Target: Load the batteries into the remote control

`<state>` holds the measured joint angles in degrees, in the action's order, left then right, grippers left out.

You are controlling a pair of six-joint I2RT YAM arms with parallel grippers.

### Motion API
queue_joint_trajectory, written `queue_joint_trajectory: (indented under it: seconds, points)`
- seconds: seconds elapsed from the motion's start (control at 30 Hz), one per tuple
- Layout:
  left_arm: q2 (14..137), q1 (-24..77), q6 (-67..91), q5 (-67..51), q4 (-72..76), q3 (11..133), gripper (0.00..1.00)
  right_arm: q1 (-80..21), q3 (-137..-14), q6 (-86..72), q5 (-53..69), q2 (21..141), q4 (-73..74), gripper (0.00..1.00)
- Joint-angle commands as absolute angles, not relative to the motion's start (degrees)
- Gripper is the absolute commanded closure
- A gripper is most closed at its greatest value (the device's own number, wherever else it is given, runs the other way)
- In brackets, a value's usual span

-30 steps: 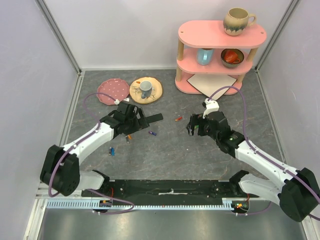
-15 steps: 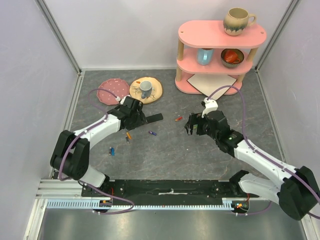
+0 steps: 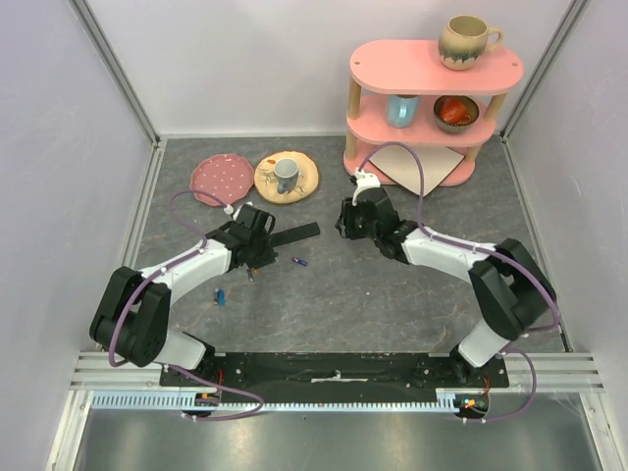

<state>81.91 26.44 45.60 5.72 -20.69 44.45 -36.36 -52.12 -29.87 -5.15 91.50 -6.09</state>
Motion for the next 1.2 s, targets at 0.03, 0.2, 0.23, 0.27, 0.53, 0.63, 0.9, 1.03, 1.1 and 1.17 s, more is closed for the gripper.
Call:
queue_joint_trajectory:
  seconds: [0.03, 0.2, 0.23, 0.27, 0.53, 0.63, 0.9, 1.03, 1.1, 1.17]
  points:
    - [83.05, 26.28, 48.07, 3.78, -16.52, 45.26, 0.98, -37.09, -59.58, -30.67, -4.57, 99.21, -12.30, 0.55]
    - [83.32, 26.19, 49.04, 3.16, -15.56, 44.83, 0.98, -37.88, -67.40, -29.80, -6.15, 108.17, -10.99, 0.51]
    - [83.32, 26.19, 49.48, 2.55, -15.47, 44.56, 0.98, -37.88, -68.20, -29.97, -6.07, 109.15, -11.07, 0.52]
    - [83.23, 26.19, 49.74, 2.11, -15.29, 44.30, 0.98, -37.88, -69.68, -30.06, -5.89, 110.03, -11.07, 0.52]
    - [78.32, 26.28, 52.47, -1.32, -13.45, 38.94, 0.98, -37.88, -73.73, -30.85, -6.94, 116.27, -13.80, 0.57]
    - [76.56, 26.19, 52.65, -1.32, -14.06, 38.41, 0.98, -37.88, -76.10, -30.59, -7.21, 118.21, -13.80, 0.61]
    - [75.23, 26.19, 53.09, -1.76, -14.41, 37.44, 0.98, -37.79, -79.37, -29.79, -4.75, 123.22, -11.78, 0.93]
    - [75.06, 26.28, 53.44, -1.67, -13.98, 36.91, 0.98, -37.88, -77.09, -29.71, -4.13, 123.22, -11.25, 0.94]
    - [75.06, 26.19, 53.44, -1.84, -13.27, 36.65, 0.98, -37.79, -75.86, -30.23, -4.13, 122.44, -11.16, 0.94]
    - [74.88, 26.28, 53.44, -1.67, -13.10, 36.56, 0.98, -37.88, -72.79, -30.85, -3.43, 121.21, -11.86, 0.94]
